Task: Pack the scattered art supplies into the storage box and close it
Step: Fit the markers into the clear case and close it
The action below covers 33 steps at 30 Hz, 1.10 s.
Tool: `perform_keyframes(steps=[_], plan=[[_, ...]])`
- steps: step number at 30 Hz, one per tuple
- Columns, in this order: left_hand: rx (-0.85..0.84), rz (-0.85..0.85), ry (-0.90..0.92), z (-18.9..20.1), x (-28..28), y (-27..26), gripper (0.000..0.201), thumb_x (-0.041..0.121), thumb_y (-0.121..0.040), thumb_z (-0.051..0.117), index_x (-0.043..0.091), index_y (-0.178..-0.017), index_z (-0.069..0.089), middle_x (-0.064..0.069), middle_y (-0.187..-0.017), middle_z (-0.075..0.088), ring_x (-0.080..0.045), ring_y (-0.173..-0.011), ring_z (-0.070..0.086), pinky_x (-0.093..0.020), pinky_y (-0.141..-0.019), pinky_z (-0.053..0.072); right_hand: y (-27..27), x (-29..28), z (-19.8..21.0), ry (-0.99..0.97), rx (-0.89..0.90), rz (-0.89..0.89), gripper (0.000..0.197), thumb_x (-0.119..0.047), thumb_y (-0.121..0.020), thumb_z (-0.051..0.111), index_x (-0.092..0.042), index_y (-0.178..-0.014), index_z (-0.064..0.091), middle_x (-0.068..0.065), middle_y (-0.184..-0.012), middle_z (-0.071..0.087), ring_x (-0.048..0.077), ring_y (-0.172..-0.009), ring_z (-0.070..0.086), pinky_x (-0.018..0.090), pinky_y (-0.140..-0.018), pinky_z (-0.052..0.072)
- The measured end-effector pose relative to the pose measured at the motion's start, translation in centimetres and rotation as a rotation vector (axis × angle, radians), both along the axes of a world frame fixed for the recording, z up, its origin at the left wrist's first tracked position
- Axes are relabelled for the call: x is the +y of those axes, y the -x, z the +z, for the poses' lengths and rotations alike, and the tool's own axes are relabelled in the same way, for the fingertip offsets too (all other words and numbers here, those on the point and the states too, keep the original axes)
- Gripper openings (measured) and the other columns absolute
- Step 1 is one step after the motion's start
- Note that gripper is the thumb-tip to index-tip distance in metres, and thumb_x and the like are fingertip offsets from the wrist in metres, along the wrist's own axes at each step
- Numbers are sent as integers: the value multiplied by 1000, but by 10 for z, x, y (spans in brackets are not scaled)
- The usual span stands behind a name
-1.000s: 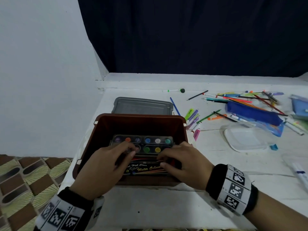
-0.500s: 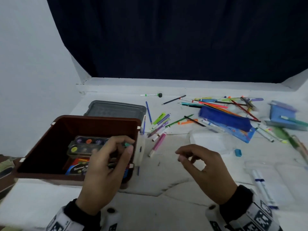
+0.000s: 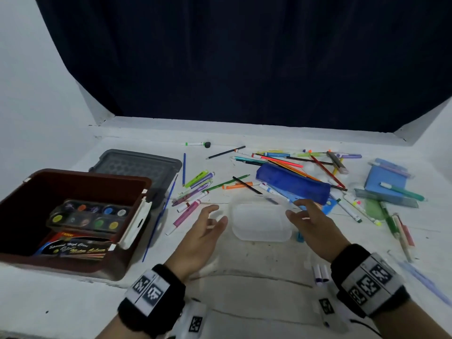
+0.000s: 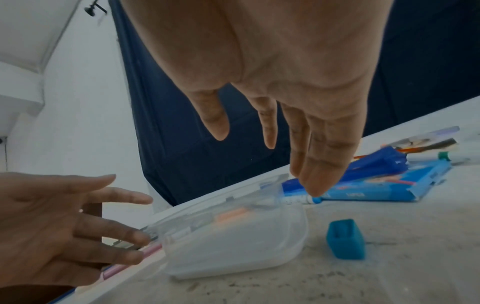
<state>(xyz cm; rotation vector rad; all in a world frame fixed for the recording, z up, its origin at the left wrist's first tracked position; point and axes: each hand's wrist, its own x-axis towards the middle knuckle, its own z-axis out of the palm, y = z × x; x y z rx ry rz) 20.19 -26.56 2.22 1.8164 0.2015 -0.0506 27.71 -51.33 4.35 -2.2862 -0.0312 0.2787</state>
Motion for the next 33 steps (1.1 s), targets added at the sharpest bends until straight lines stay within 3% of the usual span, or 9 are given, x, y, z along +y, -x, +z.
perform_keyframes(steps=[5,9,13,18,21,24,28,31,33], plan=[[135,-16,38,-14,-7,-35,51,52,-97,50,38,-144,35,2,-127,56,-9,-111,57,-36,-97,49,-27,1,-16,33,146,11,53,-46,-96,49,-21,-140,37,9,-123,57,25,-105,58,40,-95,49],[149,-41,55,-24,-10,-53,60,50,-95,56,37,-148,32,0,-137,54,-14,-118,55,-38,-103,46,-42,3,-12,-18,285,67,52,-40,-98,49,-22,-143,30,9,-118,60,25,-96,61,32,-71,51],[123,-91,-14,-35,-7,-61,62,45,-96,56,32,-152,31,-3,-143,54,-20,-126,53,-47,-110,44,-52,2,-12,-32,258,56,31,-38,-99,49,-28,-127,39,2,-101,62,25,-87,66,37,-75,58],[111,-84,-86,-40,1,-60,48,38,-101,53,32,-146,41,-1,-131,61,-21,-123,55,-48,-109,44,-61,-1,-19,-38,288,44,17,-32,-99,49,-27,-115,47,8,-102,65,26,-81,70,42,-80,60],[93,-121,-123,-38,9,-52,40,33,-102,50,32,-142,47,2,-102,66,-11,-93,61,-38,-94,52,-64,-6,-25,12,292,148,19,-29,-96,53,-28,-115,50,6,-102,67,24,-85,68,43,-85,57],[102,-139,-133,-33,13,-35,45,32,-95,48,44,-138,48,-9,-104,68,-14,-87,60,-36,-82,53,-65,-7,-25,33,309,280,27,-30,-95,54,-27,-122,50,5,-102,68,21,-86,67,39,-85,56],[73,-116,-117,-23,11,-5,63,9,-101,49,69,-118,51,10,-113,71,-12,-96,66,-21,-83,50,-54,-5,-21,20,294,436,29,-27,-97,53,-21,-126,50,12,-98,69,20,-82,68,30,-75,58],[64,-61,-115,-19,9,11,57,16,-91,53,66,-118,54,6,-115,72,-18,-98,68,-31,-88,53,-49,-3,-20,61,281,543,44,-37,-96,54,-17,-135,49,9,-102,69,20,-89,69,37,-87,56],[63,-39,-132,-20,9,19,56,18,-89,52,67,-116,55,11,-114,72,-10,-104,68,-26,-92,52,-49,1,-12,140,241,624,41,-46,-96,51,-16,-123,59,6,-93,71,19,-85,70,35,-86,56]])
